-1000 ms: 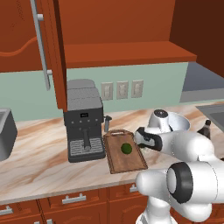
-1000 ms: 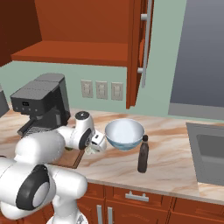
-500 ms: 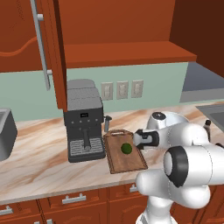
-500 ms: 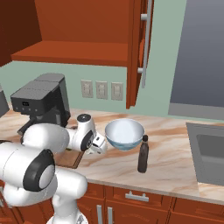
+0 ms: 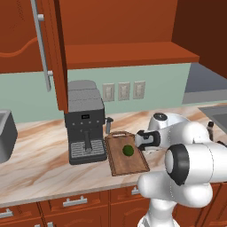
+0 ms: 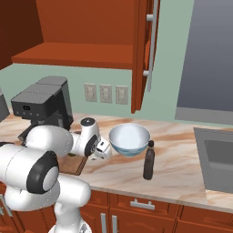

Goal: Open the cabinet. Place the bowl and condiment on the counter. Then place the lime and garlic on the cutting board.

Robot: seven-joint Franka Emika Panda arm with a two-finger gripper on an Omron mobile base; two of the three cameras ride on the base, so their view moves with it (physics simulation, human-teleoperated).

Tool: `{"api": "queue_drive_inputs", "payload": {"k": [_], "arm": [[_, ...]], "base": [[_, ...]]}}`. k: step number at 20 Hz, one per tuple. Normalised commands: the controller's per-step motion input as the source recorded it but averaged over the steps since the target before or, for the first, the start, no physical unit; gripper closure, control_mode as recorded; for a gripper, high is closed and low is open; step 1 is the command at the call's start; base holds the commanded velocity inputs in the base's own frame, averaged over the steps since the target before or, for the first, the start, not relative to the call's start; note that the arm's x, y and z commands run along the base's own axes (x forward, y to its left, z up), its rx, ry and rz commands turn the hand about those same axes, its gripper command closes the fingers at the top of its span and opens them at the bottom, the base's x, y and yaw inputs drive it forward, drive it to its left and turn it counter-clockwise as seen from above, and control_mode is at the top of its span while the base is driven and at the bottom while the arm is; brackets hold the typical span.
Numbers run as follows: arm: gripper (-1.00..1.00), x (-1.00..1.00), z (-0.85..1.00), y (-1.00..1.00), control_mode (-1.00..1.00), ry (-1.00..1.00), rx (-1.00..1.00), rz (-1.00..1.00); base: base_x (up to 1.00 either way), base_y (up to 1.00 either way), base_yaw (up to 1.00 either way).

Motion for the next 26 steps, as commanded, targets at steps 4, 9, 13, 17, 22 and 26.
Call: {"api": "queue_drive_inputs", "payload": {"k": [4, 9, 13, 17, 22, 26], "arm": [[1.00, 0.00, 0.12, 0.00, -1.00, 0.00, 0.00, -0.02], [1.00, 0.00, 0.28, 0.00, -1.00, 0.00, 0.01, -0.02], [1.00, -0.02, 0.30, 0.00, -1.00, 0.00, 0.02, -0.01], [1.00, -0.05, 0.20, 0.17, -1.00, 0.02, 0.00, 0.00], [1.00, -0.06, 0.12, 0.33, -1.00, 0.03, 0.00, 0.00], [1.00, -0.08, 0.07, 0.38, -1.00, 0.03, 0.00, 0.00]], "base": [[0.00, 0.00, 0.00], [0.00, 0.00, 0.00], [0.00, 0.00, 0.00], [0.00, 0.00, 0.00], [0.00, 0.00, 0.00], [0.00, 0.00, 0.00]]}}
